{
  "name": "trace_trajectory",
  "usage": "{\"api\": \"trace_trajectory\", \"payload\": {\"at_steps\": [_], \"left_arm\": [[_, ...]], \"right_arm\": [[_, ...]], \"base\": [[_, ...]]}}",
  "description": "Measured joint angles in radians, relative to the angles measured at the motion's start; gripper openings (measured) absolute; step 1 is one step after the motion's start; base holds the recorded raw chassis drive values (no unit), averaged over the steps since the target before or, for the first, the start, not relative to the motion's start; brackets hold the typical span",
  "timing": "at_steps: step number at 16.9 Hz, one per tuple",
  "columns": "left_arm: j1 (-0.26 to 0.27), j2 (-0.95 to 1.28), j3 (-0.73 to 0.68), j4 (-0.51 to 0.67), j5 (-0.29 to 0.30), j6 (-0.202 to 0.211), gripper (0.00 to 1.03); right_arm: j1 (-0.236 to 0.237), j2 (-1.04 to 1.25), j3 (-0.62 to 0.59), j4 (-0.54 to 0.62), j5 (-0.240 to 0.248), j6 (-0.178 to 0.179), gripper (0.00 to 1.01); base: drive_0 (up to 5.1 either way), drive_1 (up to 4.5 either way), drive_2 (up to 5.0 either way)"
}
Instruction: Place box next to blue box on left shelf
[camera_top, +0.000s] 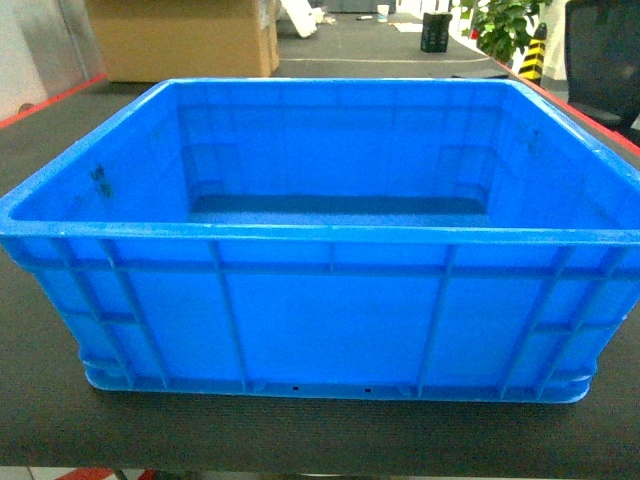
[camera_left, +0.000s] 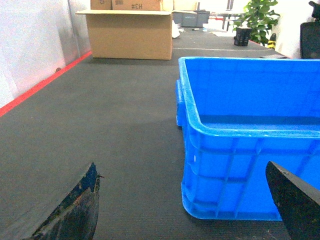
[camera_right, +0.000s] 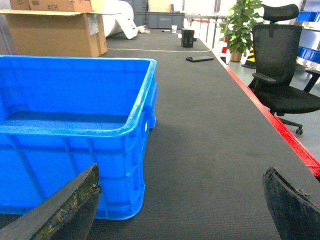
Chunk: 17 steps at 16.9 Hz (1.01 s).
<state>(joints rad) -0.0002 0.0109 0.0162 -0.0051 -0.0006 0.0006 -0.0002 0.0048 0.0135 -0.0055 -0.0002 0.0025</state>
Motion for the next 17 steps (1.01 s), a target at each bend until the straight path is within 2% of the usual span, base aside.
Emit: {"api": "trace_trajectory", "payload": {"at_steps": [17], "left_arm": [[0.0, 0.0, 0.0, 0.0, 0.0, 0.0, 0.98]], "right_arm": [[0.0, 0.0, 0.0, 0.0, 0.0, 0.0, 0.98]], "base": [[0.0, 0.0, 0.0]]}}
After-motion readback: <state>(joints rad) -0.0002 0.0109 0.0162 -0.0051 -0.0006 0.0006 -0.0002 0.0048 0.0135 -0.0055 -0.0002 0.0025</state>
